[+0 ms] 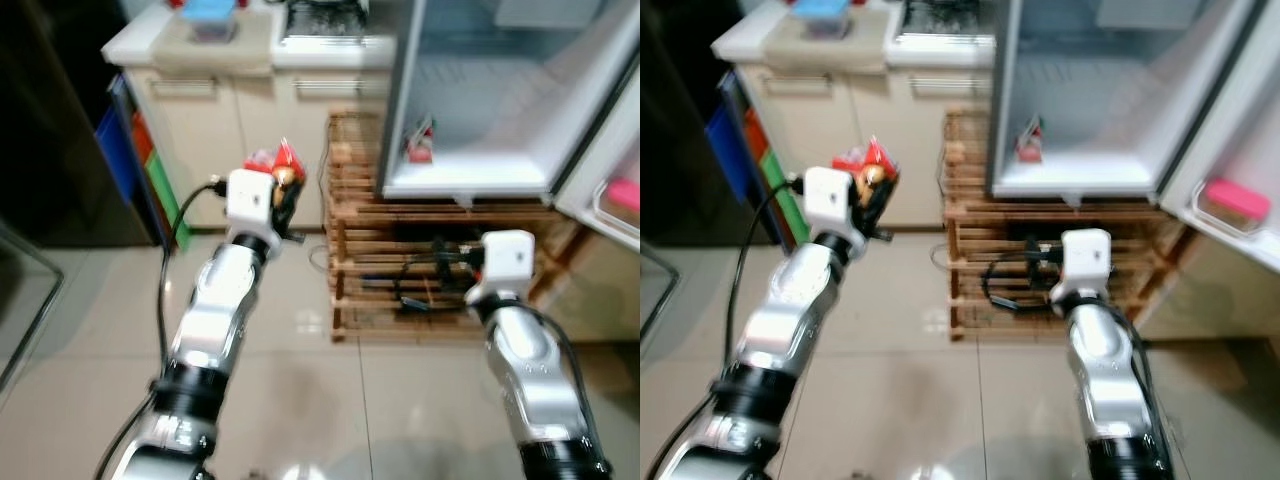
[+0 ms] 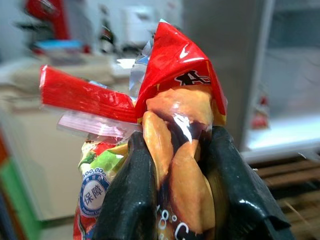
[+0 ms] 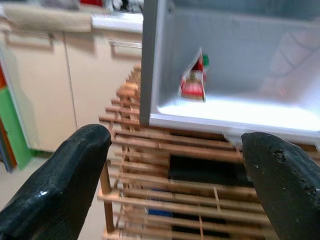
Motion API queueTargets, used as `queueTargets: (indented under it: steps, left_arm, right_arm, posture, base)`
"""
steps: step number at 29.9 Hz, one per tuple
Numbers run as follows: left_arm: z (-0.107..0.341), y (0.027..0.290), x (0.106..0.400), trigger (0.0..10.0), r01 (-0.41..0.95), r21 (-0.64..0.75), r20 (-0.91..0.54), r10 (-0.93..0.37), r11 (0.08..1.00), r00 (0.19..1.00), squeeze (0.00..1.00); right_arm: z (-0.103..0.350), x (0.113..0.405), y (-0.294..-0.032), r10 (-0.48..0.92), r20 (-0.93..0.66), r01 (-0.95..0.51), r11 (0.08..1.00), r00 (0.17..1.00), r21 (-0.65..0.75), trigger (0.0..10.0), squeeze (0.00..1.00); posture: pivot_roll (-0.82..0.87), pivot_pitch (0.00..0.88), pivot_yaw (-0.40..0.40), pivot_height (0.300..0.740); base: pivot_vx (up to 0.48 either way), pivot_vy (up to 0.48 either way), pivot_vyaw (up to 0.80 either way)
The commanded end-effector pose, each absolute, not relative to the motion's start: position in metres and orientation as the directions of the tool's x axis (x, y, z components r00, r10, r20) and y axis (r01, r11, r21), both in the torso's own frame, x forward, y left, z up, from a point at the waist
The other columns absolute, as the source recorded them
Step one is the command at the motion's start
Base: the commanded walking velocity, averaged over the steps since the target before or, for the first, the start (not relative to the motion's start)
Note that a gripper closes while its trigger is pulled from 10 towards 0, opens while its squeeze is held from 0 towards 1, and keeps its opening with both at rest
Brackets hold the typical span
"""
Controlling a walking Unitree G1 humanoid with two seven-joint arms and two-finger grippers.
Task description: Restocking fridge
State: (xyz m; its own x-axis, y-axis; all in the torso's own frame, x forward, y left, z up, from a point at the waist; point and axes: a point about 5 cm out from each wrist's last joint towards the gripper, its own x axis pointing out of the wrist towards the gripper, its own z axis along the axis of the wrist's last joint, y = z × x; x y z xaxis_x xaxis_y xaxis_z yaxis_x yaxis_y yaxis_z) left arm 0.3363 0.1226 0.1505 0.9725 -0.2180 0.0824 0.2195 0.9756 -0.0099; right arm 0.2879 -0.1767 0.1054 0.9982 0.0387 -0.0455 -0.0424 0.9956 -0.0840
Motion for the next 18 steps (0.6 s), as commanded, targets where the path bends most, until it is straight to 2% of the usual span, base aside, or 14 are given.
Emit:
queueTargets:
  steps: [1, 12, 18]
  left_arm:
    - [0.1624, 0.1074, 0.3397, 10.0, 0.276, 0.002, 0.132, -0.274, 0.961, 0.953, 0.00]
    - [0.1640, 0.1069, 0.3426, 10.0, 0.297, 0.011, 0.142, -0.295, 0.955, 0.945, 0.00]
    - [0.1660, 0.1035, 0.3415, 10.0, 0.314, 0.011, 0.152, -0.312, 0.949, 0.938, 0.00]
  right_arm:
    - [0.1100, 0.2880, -0.1842, 0.020, -0.033, -0.023, 0.995, 0.999, -0.098, 10.0, 0.00]
    - [0.1093, 0.2853, -0.1852, 0.013, -0.038, -0.017, 0.994, 0.999, -0.109, 10.0, 0.00]
    - [0.1071, 0.2862, -0.1841, 0.015, -0.057, -0.021, 0.994, 0.998, -0.106, 10.0, 0.00]
  posture:
    - [-0.19, 0.008, 0.033, 0.740]
    - [-0.19, 0.013, 0.034, 0.740]
    - [-0.19, 0.016, 0.035, 0.740]
  base:
    - [0.368, -0.304, 0.00]
    - [0.378, -0.291, 0.00]
    - [0.379, -0.289, -0.64]
